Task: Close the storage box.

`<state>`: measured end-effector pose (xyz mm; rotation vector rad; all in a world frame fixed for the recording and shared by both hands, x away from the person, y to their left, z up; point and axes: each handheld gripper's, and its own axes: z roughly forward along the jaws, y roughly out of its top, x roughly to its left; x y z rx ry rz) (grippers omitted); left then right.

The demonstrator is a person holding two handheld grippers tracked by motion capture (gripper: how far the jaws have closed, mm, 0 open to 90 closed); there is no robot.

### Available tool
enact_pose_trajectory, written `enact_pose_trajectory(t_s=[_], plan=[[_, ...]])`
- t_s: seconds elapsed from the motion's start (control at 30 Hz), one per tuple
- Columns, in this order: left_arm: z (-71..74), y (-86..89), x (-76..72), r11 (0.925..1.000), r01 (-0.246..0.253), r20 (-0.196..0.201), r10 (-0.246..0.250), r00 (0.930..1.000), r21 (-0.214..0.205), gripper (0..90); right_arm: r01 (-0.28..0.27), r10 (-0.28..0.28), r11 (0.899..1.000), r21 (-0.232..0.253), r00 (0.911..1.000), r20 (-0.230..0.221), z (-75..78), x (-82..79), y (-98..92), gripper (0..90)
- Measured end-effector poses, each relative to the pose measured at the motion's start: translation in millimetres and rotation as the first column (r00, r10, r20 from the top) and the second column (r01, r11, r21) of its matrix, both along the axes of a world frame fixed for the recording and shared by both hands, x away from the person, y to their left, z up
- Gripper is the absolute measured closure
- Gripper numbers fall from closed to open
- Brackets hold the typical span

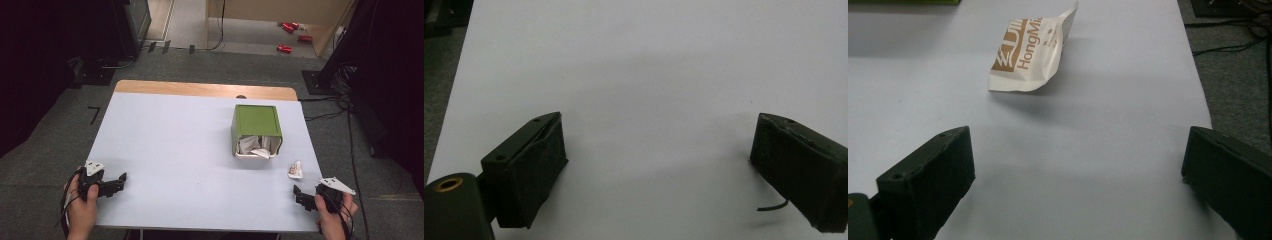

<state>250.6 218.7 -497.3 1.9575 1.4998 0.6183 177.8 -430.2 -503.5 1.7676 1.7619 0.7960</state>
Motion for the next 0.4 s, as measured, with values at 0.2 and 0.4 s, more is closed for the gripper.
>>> enact_pose_trajectory(t_s=[0.2, 0.4], plan=[[0.0, 0.0, 0.0, 1.0000, 0.000, 0.000, 0.000, 1.0000, 0.001, 8.1, 0.001, -0.001, 0.999, -0.033, 1.0000, -0.002, -1.6, -0.1, 3.9, 0.0], [0.0, 0.0, 0.1, 1.0000, 0.000, -0.001, 0.000, 1.0000, 0.000, 8.0, 0.000, 0.000, 0.999, -0.035, 1.0000, -0.001, -1.7, -0.3, 3.8, 0.0]])
